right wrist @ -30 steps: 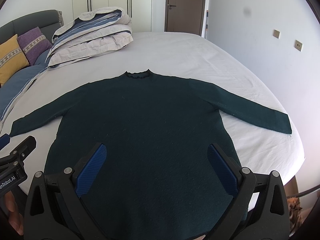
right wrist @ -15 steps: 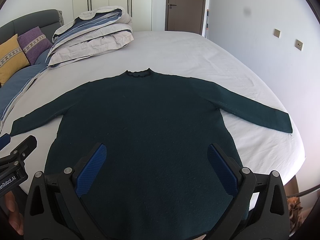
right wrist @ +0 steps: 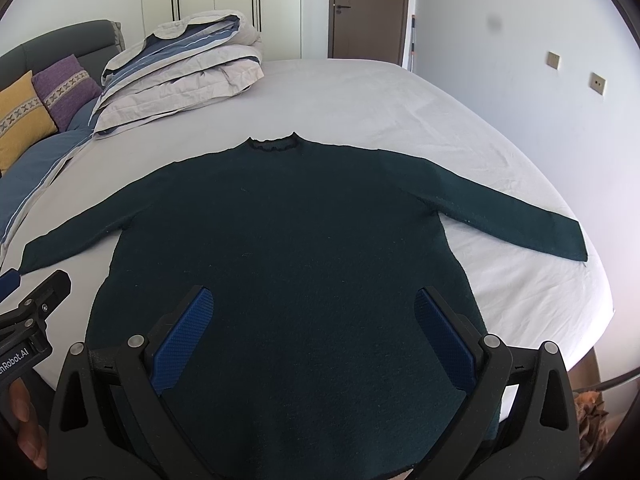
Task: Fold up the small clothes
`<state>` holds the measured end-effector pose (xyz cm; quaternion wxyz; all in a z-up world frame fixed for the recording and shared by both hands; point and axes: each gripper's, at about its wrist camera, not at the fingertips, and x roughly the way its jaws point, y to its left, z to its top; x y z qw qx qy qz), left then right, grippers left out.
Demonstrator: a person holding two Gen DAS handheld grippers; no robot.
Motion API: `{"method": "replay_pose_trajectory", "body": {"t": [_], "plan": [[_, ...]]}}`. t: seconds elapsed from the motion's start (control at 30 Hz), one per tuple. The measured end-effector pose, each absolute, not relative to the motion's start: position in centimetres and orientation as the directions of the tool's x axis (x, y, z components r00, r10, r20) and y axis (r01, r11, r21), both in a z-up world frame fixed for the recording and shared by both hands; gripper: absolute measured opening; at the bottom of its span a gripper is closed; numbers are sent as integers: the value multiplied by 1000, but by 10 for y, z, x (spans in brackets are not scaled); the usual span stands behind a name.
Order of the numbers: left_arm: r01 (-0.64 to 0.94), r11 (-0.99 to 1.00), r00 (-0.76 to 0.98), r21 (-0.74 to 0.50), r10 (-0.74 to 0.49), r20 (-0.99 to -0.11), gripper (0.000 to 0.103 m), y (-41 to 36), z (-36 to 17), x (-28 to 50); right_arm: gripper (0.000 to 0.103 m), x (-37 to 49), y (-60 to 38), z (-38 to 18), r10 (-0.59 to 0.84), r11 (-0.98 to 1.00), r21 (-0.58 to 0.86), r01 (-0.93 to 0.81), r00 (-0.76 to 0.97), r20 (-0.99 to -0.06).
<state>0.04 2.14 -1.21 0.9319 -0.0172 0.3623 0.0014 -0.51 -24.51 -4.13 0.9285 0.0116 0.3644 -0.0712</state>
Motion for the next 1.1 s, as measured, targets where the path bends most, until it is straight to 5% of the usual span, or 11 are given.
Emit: {"method": "replay_pose_trajectory", "body": {"t": [0.2,0.4,0.63,0.83,1.1], "plan": [[17,999,750,-43,-42,-660,103,7,-16,10,102,3,-320,-46,-76,974,105,201,725,-685],[70,990,705,-123,-136,-696,103,-3,-30,36,102,-16,-493,-56,-91,824,405,397,798,-595],[42,974,736,-225,-182,-651,103,-14,-36,66,60,-50,-685,-110,-154,502,656,564,804,-574],[25,983,658,-181,-152,-737,103,-31,-44,95,60,-41,-757,-154,-131,336,764,551,831,-541],[62,978,639,-199,-192,-745,102,-42,-51,113,33,3,-798,-165,-109,366,761,535,837,-536]]}}
